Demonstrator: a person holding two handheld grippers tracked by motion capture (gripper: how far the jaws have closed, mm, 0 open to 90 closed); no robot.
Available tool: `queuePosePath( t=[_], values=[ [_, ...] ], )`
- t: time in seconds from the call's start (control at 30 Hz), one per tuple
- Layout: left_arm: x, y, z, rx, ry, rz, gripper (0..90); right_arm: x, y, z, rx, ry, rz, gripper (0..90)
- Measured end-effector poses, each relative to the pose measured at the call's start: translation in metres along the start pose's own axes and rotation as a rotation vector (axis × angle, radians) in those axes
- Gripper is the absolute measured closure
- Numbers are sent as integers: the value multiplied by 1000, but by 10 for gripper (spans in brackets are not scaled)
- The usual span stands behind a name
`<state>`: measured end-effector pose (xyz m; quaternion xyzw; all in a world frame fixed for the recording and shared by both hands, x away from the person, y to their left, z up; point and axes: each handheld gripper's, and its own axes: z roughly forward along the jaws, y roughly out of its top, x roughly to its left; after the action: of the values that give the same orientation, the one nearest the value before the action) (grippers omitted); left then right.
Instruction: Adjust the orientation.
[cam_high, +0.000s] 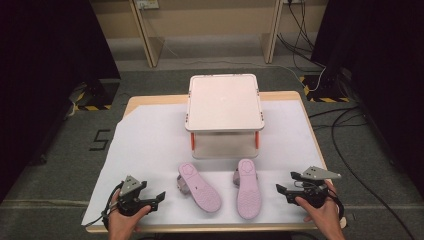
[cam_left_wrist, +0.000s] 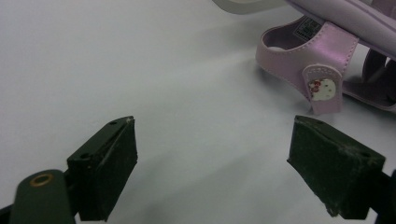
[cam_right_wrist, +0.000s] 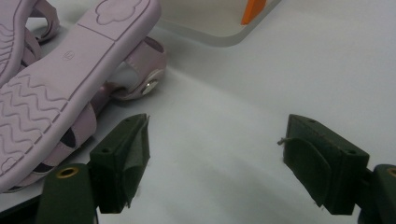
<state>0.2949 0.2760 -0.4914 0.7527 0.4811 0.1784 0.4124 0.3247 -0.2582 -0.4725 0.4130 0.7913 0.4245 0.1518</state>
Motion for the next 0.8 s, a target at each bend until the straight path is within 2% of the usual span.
queuePosePath(
  t=[0.17, 0.37, 0.7, 0.73, 0.77, 0.8],
  values=[
    [-1, 0, 0, -5, -13, -8, 149, 0, 0, 0, -1, 0, 1, 236],
    [-4, -1, 2, -9, -48, -28, 150, 0, 0, 0, -1, -2, 0, 236],
    [-23, 1, 8, -7, -149, -44, 178, 0, 0, 0, -1, 0, -1, 238],
    [-23, 1, 8, -7, -149, -44, 184, 0, 0, 0, -1, 0, -1, 238],
    [-29, 2, 10, -4, -180, -38, 209, 0, 0, 0, -1, -2, -4, 238],
    [-33, 2, 11, -3, -190, -31, 225, 0, 0, 0, -2, -2, -5, 237]
  ],
)
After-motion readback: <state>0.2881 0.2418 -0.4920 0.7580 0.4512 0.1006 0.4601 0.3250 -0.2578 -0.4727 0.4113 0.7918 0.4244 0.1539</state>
